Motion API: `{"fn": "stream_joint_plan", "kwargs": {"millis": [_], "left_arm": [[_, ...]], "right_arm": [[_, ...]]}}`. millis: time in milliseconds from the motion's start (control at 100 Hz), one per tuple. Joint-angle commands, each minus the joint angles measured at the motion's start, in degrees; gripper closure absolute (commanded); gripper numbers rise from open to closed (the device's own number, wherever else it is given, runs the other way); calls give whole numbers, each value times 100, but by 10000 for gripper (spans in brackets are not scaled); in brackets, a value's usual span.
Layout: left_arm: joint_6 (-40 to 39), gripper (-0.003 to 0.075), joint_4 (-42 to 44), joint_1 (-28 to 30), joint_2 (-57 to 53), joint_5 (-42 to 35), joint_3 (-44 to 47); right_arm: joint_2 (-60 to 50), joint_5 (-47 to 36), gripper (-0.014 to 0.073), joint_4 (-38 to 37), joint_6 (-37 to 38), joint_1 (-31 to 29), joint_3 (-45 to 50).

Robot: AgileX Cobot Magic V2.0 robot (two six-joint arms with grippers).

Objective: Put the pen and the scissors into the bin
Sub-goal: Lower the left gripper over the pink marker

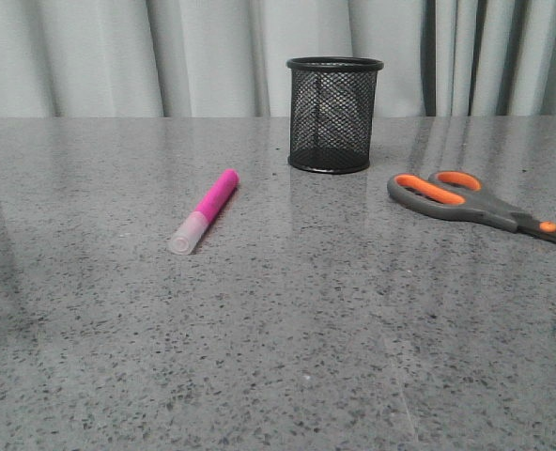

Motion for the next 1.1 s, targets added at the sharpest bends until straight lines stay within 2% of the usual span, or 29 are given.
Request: {"fn": "stream_joint_plan", "kwargs": {"millis": [0,170,460,620,860,1090], "left_arm": [[676,298,-966,-46,155,64,-216],[1047,393,-1170,-251,612,160,-394],[1104,395,-771,-1513,1702,-624,-1055],[484,393,35,-2043,2476,-888,-1555],[-647,393,1352,-2616,3671,-881,-2443],[-1322,393,2216,-2839,4293,-881,-3099]], "right_arm": [[-2,-239,151,142,-103,-24,-211],[-2,-239,151,142,-103,-24,-211],[-2,-239,151,142,-106,-24,-211],[-2,-228,151,142,-118,-24,-211],[-2,-228,151,142,-144,-24,-211],[-2,-228,151,142,-157,-24,-211]]}}
